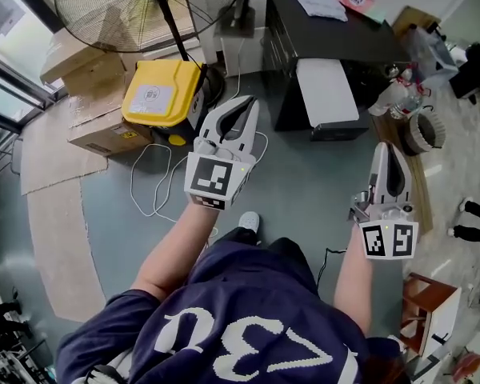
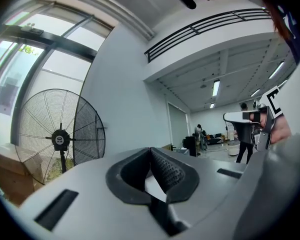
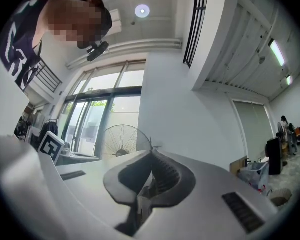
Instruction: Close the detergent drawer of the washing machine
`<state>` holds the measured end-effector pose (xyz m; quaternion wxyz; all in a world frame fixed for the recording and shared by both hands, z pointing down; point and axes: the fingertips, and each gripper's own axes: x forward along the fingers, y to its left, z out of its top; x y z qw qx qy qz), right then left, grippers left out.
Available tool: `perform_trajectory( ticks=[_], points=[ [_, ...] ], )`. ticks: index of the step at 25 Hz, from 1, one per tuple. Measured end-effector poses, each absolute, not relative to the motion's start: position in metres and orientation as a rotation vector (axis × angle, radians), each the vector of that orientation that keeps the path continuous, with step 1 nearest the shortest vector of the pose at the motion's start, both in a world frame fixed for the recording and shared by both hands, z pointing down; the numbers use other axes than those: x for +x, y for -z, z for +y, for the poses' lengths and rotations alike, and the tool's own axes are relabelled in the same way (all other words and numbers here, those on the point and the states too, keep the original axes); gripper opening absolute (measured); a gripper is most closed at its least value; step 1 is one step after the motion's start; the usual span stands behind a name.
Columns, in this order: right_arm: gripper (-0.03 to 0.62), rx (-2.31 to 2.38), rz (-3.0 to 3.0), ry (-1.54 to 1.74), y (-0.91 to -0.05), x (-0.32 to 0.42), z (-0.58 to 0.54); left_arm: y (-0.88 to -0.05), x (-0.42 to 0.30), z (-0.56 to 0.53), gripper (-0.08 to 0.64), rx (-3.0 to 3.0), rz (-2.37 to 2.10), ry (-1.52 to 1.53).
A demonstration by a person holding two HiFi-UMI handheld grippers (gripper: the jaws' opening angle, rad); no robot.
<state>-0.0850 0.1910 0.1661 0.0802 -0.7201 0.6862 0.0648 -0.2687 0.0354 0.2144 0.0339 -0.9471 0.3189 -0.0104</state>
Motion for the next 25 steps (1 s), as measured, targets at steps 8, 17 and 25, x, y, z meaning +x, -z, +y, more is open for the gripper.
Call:
perform_trajectory(
  ticks=[8,17,25],
  points=[
    [0.015,-2.211,2.037,-0.148,-0.183,-0.056,0.159,-0.238,-0.240,0.004,0.020,-2.966,0.958,0.052],
    [0.015,-2.108,2.118,-0.158,-0.191,0.014,0.080,-0.249,-0.180,-0.047,0.020,-2.935,1.036,0.076],
    [0.015,-1.962,2.260,-0.164,-0.187,0.102,-0.008,-0.238,-0.095,-0.110,0.020,-2.875,1.198,0.020]
  ],
)
